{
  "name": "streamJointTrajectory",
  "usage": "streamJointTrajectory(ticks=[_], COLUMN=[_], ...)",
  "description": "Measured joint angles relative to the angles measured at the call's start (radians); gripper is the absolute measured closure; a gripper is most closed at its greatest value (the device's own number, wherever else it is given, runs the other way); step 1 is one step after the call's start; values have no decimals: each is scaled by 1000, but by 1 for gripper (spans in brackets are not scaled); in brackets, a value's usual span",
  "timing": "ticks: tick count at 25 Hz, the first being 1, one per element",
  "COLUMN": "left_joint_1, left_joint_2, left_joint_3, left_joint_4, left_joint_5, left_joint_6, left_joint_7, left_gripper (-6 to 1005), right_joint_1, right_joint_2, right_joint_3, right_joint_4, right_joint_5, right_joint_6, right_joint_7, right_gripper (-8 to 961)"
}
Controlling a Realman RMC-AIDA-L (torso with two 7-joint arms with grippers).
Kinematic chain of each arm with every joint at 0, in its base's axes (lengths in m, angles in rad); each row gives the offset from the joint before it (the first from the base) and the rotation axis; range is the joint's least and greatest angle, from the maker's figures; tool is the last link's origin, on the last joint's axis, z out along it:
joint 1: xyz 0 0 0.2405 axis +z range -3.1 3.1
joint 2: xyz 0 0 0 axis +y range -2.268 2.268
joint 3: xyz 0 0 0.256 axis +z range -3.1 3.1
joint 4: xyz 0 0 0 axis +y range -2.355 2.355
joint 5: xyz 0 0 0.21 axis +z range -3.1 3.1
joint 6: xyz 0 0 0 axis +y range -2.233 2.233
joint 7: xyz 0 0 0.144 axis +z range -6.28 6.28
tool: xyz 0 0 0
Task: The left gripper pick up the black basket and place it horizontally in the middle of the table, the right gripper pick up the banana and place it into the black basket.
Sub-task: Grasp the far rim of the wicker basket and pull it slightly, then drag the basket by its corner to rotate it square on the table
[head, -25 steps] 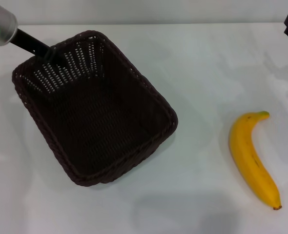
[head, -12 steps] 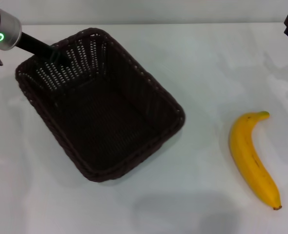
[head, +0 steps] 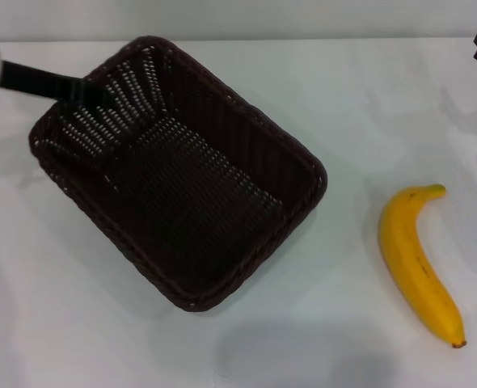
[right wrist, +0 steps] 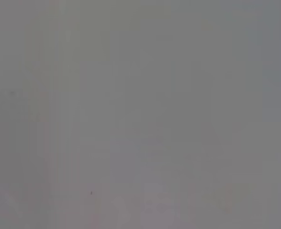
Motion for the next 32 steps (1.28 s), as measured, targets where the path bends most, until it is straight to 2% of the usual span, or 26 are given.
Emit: streamJointTrajectory(ticks=[4,8,12,13,16,24,28,29,30,32], left_joint_1=[66,124,164,164,197,214,215,215,223,232], left_joint_2=[19,18,4,4,-15,-33,-55,-55,-76,-87], left_joint_3=[-22,-129,-233,-233,-282,-285,-286,-286,-286,-286], left_joint_4=[-2,-5,-11,-11,-23,-77,-81,-81,-81,-81], left_joint_5=[-134,-194,-213,-213,-272,-349,-353,-353,-353,-353], left_joint_6=[-31,-46,-40,-40,-36,-20,-20,-20,-16,-8], left_joint_7=[-5,-11,-34,-34,-74,-110,-113,-113,-113,-113], left_gripper=[742,743,748,751,759,770,762,761,759,755], right_joint_1=[1,2,4,4,4,3,2,2,2,0], right_joint_2=[0,-1,-2,-3,-5,-6,-7,-8,-8,-8], right_joint_3=[2,4,4,4,3,5,6,6,6,6], right_joint_4=[0,-1,-1,-1,-1,-1,-1,-1,-1,-3], right_joint_5=[0,0,0,0,1,4,6,6,6,7], right_joint_6=[-2,-7,-8,-8,-9,-25,-32,-37,-37,-53], right_joint_7=[0,-2,-6,-7,-7,-9,-9,-9,-9,-9], right_gripper=[88,88,88,88,88,88,88,88,88,88])
